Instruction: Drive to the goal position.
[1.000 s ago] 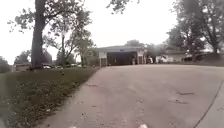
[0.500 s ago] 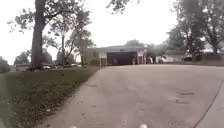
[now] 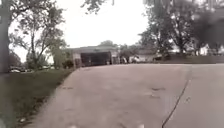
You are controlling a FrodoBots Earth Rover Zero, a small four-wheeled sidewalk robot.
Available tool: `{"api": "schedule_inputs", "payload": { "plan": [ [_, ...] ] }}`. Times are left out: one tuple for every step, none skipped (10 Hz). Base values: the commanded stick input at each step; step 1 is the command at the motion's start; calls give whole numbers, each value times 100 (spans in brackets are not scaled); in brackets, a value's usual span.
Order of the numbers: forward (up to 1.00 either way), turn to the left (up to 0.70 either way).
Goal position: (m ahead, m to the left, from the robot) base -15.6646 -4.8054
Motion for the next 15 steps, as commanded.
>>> {"api": "schedule_inputs", "payload": {
  "plan": [
    [5, -70],
    [9, -65],
    [20, -53],
    [46, -40],
    [66, -34],
    [69, -35],
    [6, -12],
    [5, -10],
    [6, -6],
    [6, -5],
    [5, -1],
    [6, 0],
    [6, 0],
    [6, 0],
    [6, 0]
  ]
}}
